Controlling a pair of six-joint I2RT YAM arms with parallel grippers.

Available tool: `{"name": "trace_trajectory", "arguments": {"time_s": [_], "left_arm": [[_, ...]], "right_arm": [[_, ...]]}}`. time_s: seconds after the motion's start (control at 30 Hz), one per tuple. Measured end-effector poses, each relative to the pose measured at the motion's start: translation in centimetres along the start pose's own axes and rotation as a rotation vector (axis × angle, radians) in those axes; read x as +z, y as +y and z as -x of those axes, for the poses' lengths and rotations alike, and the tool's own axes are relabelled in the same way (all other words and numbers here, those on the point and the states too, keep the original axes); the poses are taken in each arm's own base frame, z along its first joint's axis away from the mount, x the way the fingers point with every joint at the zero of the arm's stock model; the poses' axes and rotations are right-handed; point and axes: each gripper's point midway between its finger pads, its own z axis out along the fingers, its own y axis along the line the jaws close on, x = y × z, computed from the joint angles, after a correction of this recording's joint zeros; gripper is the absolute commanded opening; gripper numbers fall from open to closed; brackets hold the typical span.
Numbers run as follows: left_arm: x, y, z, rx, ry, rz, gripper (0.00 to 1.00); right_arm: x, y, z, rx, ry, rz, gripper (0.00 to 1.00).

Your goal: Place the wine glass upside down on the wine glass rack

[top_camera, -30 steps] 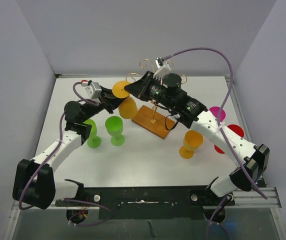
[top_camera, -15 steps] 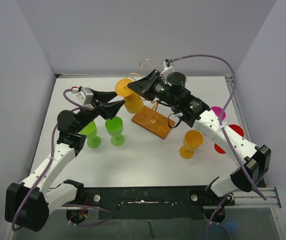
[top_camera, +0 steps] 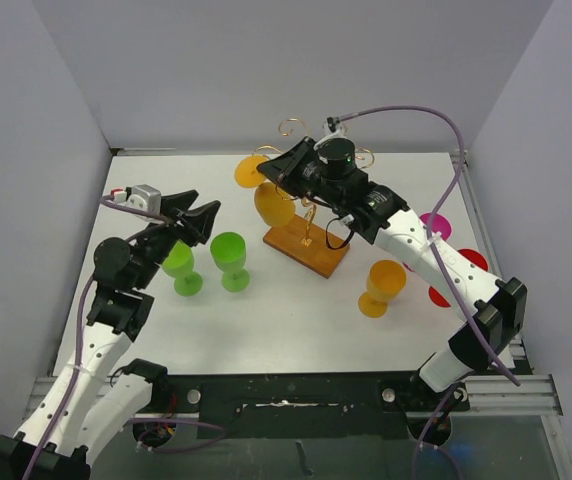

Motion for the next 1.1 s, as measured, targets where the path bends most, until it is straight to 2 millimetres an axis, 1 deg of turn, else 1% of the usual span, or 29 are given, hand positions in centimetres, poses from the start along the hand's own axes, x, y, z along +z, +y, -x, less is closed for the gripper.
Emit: {"name": "trace_trajectory", "arguments": {"time_s": [0.17,0.3,0.37,0.5,0.6,0.7,0.93,1.1], "left_arm": [[-0.9,1.3,-0.7,0.002,0.035,0.082,0.56],[-1.4,1.4,-0.1,0.007,0.021,0.101,0.56],[-1.6,1.3,0.2,0.009,0.009,0.103,0.56],[-2.0,1.4,-0.1,0.010,0.009,0.109,0.57],[-2.1,1.6,-0.7,0.007,0.021,0.115,0.57],[-2.1,1.7,-1.0,0.005,0.027,0.117,0.57],[-2.1,1.8,-1.0,0.006,0.026,0.120,0.57],[-2.1,1.8,-1.0,0.005,0.025,0.123,0.57]], "right_arm": [[-0.2,0.6,2.0,-0.031,-0.078,-0.017,0.00],[0.0,1.5,3.3,-0.048,-0.123,-0.013,0.00],[0.3,1.3,3.8,-0.058,-0.138,-0.023,0.00],[1.3,0.1,3.8,-0.086,-0.145,-0.065,0.00],[1.6,-0.7,3.6,-0.098,-0.141,-0.093,0.00],[1.7,-0.9,3.8,-0.102,-0.152,-0.102,0.00],[1.7,-1.1,4.3,-0.114,-0.176,-0.113,0.00],[1.7,-0.9,4.6,-0.112,-0.186,-0.101,0.00]]}}
